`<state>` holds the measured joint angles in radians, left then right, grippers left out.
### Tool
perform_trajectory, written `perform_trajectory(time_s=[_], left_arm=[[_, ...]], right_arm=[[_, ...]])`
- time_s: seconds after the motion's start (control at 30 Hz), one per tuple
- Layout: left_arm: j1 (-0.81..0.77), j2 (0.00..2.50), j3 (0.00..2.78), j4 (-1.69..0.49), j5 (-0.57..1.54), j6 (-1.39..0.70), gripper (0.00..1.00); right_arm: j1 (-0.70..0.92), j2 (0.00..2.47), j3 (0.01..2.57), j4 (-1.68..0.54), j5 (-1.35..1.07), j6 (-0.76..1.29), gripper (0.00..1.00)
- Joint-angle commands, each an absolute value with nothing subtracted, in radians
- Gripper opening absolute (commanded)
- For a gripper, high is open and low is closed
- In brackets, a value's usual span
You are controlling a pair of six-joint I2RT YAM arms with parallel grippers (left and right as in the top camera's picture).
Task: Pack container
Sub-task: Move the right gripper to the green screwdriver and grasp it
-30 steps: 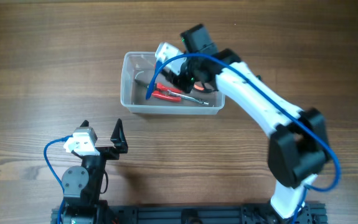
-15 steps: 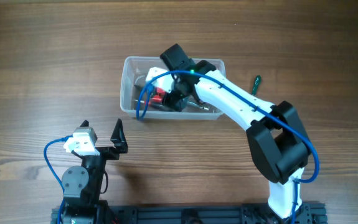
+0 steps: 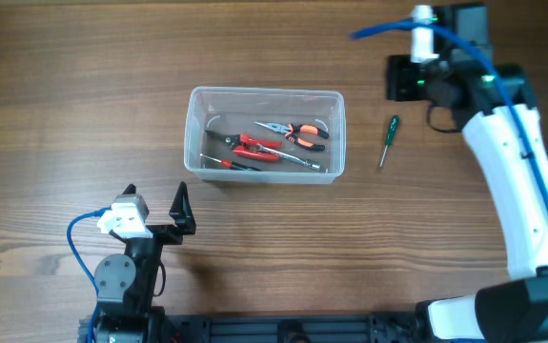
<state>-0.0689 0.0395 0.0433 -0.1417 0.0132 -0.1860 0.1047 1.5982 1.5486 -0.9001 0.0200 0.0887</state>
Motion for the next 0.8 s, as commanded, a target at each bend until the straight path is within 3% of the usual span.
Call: perform_trajectory(time_s=[0.0,0.27,0.43,0.67,0.77], left_arm=[[-0.063,0.035,0.038,-0.142,0.01,-0.198,1.0],[-0.063,0.035,0.038,-0.142,0.01,-0.198,1.0],[-0.063,0.035,0.038,-0.142,0.01,-0.198,1.0],[-0.063,0.035,0.038,-0.142,0.01,-0.198,1.0],[-0.063,0.035,0.038,-0.142,0.01,-0.198,1.0]], right_arm=[[0.051,1.675,1.454,-0.917,-0.028,0.245,0.65],[0.043,1.86,1.38,-0.842,-0.02,0.392,0.6],[0.043,1.964,1.38,-0.812,-0.027,0.427,0.49],[0.036,2.066,1.38,-0.769,-0.023,0.452,0.48],[0.034,2.075,1.38,-0.755,-0.023,0.456,0.4]])
